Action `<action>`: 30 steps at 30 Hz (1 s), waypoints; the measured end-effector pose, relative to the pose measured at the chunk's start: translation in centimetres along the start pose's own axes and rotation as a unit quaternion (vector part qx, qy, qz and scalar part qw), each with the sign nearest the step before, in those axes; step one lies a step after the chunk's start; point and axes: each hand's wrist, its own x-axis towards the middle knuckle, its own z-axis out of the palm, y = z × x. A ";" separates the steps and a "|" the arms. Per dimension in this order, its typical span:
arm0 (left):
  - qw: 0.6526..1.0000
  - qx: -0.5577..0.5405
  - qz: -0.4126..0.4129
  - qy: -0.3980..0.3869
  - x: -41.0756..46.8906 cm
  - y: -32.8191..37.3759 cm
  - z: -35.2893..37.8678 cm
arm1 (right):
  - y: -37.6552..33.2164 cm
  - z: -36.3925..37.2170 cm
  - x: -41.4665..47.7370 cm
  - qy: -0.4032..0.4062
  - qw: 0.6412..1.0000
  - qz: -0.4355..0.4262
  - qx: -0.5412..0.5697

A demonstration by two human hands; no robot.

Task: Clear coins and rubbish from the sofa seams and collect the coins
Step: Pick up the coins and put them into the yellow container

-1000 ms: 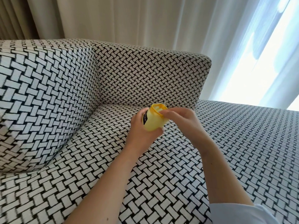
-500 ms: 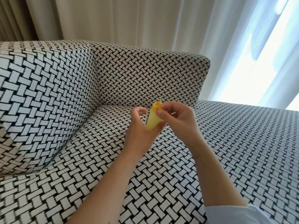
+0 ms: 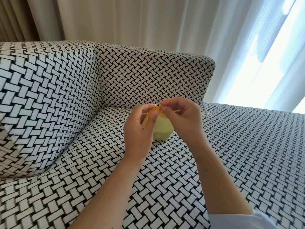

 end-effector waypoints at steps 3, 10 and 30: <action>0.999 -0.049 -0.005 0.014 -0.1 0.0 0.0 | 0.0 0.3 0.1 0.014 1.000 0.000 -0.012; 0.994 -0.094 -0.009 0.051 -0.1 0.1 0.1 | 0.1 1.4 -0.3 0.065 0.997 0.026 -0.020; 0.981 0.029 -0.153 0.119 0.7 -2.1 -0.6 | 4.6 1.6 -1.2 0.026 0.974 0.220 0.035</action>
